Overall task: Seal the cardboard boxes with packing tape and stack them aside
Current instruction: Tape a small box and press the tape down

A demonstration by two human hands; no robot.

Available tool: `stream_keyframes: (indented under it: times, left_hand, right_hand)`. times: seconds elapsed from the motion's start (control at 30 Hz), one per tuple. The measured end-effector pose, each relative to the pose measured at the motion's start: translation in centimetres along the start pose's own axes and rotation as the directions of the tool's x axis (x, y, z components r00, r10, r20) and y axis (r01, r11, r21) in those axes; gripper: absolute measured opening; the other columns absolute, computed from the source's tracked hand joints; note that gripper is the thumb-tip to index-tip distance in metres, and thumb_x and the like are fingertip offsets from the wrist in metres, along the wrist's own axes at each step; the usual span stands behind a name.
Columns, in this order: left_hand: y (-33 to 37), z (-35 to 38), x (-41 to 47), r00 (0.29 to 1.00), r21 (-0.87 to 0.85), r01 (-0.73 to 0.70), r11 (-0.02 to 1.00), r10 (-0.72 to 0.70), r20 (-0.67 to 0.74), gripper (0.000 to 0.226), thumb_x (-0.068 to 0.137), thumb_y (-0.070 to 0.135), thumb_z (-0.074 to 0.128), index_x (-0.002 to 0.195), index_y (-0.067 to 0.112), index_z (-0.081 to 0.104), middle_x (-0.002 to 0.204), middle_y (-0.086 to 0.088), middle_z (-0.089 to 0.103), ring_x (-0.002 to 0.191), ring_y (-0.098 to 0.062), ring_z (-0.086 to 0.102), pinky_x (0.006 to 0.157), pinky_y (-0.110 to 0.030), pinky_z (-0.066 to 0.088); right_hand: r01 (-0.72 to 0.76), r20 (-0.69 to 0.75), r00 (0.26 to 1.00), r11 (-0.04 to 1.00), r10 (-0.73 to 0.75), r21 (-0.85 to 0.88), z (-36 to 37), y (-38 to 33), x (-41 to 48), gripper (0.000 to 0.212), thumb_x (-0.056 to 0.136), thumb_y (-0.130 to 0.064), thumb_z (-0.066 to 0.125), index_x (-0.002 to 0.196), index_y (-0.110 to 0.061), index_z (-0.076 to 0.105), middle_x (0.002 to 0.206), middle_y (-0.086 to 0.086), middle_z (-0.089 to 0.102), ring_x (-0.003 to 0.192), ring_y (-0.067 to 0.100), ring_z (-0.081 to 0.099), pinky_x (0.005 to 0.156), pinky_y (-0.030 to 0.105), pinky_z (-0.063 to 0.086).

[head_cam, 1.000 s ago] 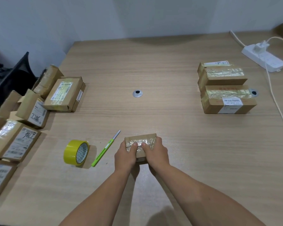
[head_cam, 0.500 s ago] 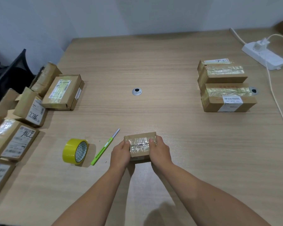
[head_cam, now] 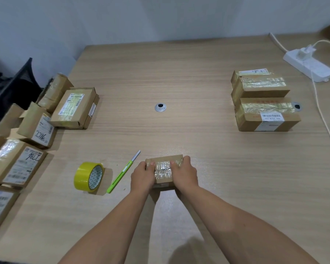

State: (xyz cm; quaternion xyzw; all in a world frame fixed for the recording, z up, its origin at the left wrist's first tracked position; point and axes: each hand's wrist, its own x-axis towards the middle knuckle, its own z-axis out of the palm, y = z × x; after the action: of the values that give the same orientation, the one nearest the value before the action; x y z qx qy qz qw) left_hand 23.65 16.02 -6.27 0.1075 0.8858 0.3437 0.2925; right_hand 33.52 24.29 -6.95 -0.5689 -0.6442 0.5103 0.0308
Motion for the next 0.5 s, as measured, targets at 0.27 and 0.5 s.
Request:
stream_keyframes:
  times: [0.27,0.5]
  left_hand:
    - [-1.0,-0.4,0.7,0.997,-0.176,0.051,0.983,-0.040,0.064,0.032,0.103,0.027,0.045,0.083,0.016,0.068,0.092,-0.003,0.069,0.091,-0.023,0.062,0.082,-0.038,0.047]
    - [-1.1,-0.8,-0.6,0.987,-0.379,0.119,0.917,-0.069,0.144,0.030,0.104,0.028,0.046,0.091,0.020,0.072,0.094,0.000,0.073,0.086,-0.016,0.065,0.073,-0.030,0.045]
  right_hand:
    - [0.027,0.004,1.000,0.993,-0.027,0.112,-0.5,1.3,0.0,0.026,0.106,-0.043,0.039,0.092,-0.022,0.048,0.086,0.000,0.059,0.079,0.020,0.057,0.090,0.048,0.048]
    - [0.012,0.040,0.999,0.994,-0.017,0.112,-1.0,1.4,-0.2,0.029,0.103,-0.052,0.039,0.110,-0.026,0.051,0.098,-0.005,0.060,0.095,0.020,0.060,0.097,0.048,0.047]
